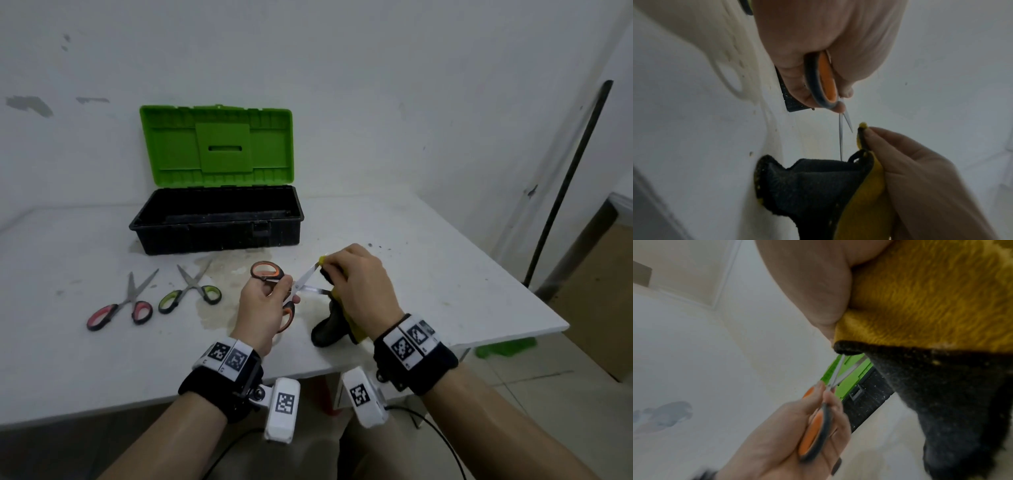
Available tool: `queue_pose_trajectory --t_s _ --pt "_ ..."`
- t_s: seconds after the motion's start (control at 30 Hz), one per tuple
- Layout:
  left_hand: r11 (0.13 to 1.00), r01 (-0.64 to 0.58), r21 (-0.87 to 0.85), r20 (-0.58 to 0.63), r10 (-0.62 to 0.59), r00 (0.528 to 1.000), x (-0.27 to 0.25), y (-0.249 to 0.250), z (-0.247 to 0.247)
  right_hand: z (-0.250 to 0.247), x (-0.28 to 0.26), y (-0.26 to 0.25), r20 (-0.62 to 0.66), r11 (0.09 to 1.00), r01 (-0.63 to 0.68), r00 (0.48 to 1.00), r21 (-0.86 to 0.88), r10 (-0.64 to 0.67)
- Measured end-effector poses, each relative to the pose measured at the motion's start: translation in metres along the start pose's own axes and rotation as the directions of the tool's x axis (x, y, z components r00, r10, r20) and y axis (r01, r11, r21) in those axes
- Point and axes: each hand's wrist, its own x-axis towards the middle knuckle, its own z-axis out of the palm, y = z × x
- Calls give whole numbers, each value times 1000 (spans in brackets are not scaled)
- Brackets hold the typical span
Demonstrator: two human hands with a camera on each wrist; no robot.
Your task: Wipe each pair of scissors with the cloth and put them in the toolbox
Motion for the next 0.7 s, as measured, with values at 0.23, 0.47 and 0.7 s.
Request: queue_pose_trajectory --t_s 0.23,0.47,0.7 --pt "999 2 -52 52 1 999 -4 4 7 12 -10 -5 78 997 65 995 -42 -62" --pt "1000 17 -21 21 -17 1000 -3 2 5 -8 15 14 -54 990 -138 989 -4 138" --pt "999 -34 17 66 33 997 -6 7 9 3 -7 -12 107 997 32 994 -64 -25"
